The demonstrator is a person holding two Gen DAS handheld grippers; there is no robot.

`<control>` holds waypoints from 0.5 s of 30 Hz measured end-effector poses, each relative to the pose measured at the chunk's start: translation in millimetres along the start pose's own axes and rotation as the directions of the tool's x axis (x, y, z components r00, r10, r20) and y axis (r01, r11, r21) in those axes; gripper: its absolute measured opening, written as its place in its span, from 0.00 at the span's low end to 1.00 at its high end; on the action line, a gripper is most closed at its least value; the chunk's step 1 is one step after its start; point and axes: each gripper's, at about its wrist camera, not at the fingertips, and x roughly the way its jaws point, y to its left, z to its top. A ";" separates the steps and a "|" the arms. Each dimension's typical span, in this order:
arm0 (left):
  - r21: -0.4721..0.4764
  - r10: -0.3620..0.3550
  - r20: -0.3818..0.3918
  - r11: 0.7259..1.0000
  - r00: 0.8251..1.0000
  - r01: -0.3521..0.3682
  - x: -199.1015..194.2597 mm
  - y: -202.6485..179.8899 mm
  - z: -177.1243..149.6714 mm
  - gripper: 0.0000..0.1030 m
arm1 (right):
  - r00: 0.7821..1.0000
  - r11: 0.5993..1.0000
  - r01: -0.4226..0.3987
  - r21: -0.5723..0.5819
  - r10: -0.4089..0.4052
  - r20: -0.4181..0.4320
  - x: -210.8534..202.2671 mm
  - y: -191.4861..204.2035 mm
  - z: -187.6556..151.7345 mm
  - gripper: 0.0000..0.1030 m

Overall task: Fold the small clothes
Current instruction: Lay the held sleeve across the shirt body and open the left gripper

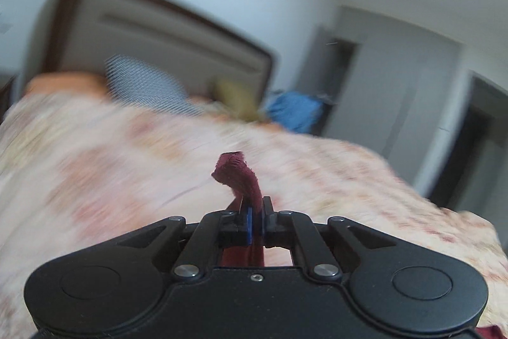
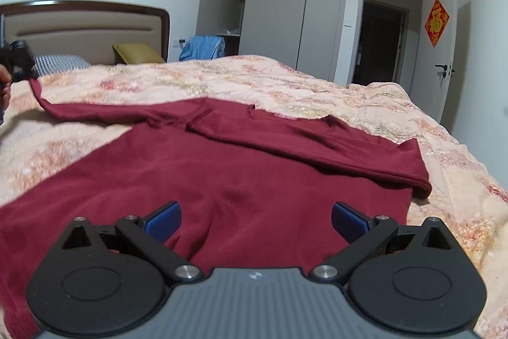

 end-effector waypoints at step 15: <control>0.250 -0.452 -0.135 0.846 0.882 0.472 -29.7 -262.8 -86.4 0.04 | 0.997 0.993 0.061 0.097 -0.064 0.032 -24.8 -57.0 6.2 1.00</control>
